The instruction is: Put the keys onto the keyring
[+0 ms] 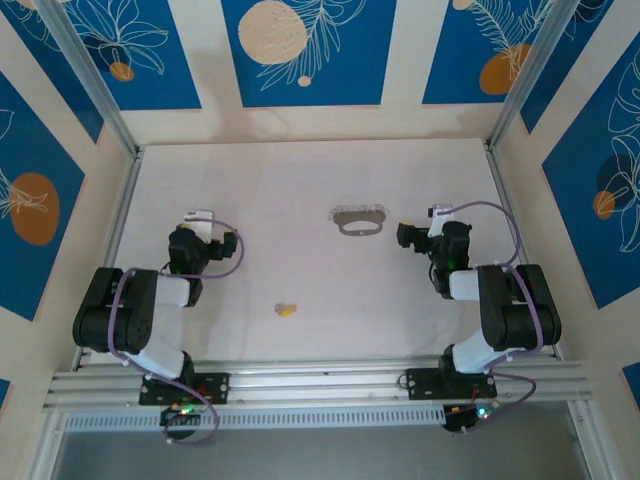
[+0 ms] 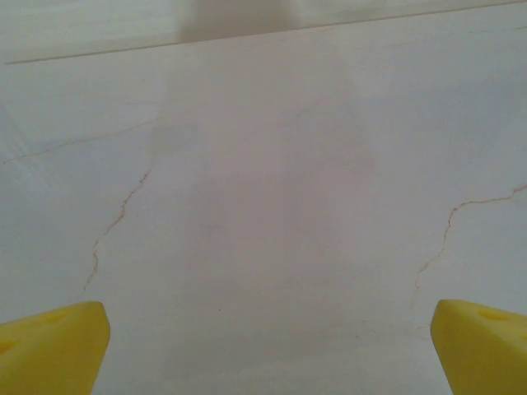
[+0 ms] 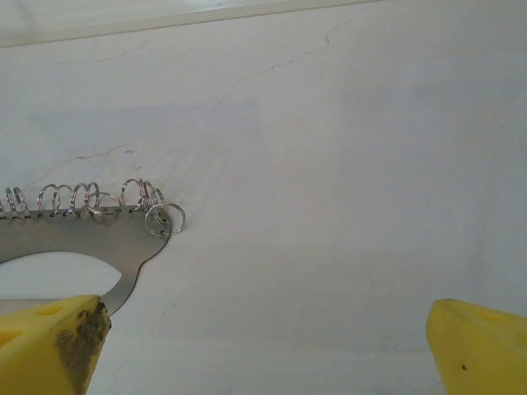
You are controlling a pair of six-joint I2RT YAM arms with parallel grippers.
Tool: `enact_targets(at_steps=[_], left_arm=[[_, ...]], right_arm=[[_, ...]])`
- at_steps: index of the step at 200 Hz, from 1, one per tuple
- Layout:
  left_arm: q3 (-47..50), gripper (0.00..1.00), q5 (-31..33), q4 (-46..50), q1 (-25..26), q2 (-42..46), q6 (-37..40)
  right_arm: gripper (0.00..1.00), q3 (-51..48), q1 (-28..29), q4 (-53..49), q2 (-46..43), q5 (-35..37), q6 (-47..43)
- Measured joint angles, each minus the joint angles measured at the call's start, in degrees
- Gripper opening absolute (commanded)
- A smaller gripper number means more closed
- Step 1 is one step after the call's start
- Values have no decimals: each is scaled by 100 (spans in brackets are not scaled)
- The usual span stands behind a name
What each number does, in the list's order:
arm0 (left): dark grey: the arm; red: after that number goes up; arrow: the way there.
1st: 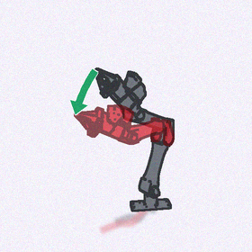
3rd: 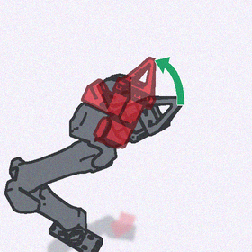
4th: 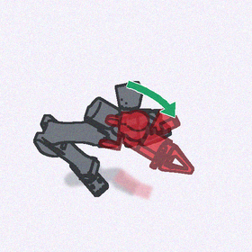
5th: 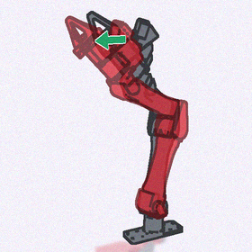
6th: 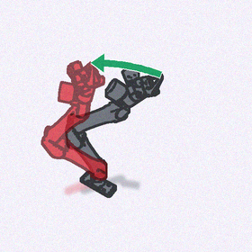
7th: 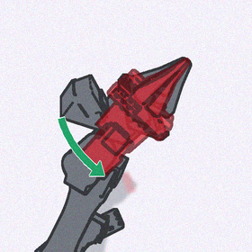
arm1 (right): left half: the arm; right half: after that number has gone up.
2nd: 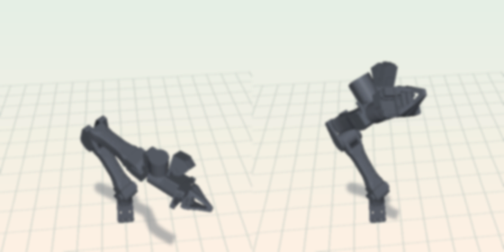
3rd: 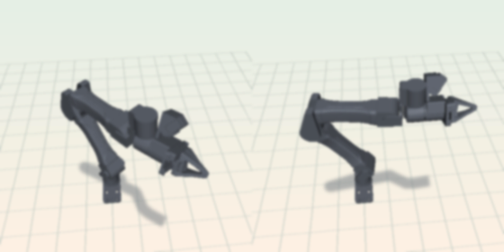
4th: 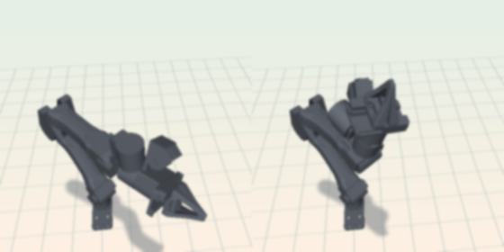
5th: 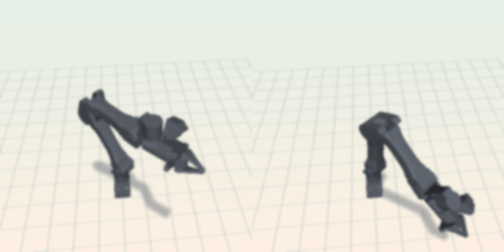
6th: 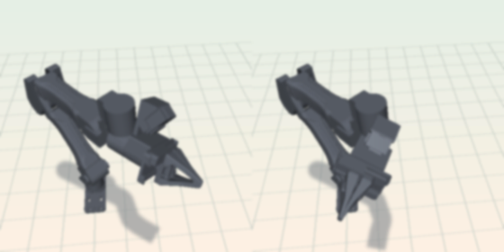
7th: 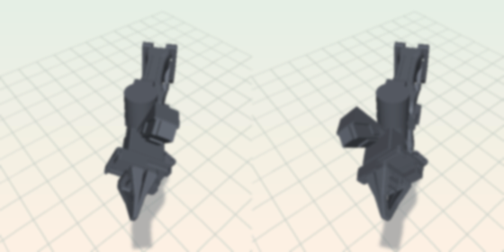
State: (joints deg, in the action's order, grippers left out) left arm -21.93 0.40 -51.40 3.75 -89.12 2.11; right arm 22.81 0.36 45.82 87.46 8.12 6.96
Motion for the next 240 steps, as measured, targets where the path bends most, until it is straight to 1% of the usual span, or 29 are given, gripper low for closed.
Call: enact_targets(at_steps=[205,211,214,230,240], left_arm=[[0,100,-2,2,0,0,-2],[0,100,-4,2,-2,0,-2],[0,100,-7,2,-4,0,-2],[-2,100,-39,26,-15,7,-2],[-35,100,-39,227,-15,70,-4]], right_arm=[[100,0,-7,0,0,-31,2],[93,0,-7,-2,0,-46,0],[91,0,-9,0,-2,-50,2],[91,15,-17,-111,-44,-59,35],[90,122,-22,-562,-227,-42,48]])
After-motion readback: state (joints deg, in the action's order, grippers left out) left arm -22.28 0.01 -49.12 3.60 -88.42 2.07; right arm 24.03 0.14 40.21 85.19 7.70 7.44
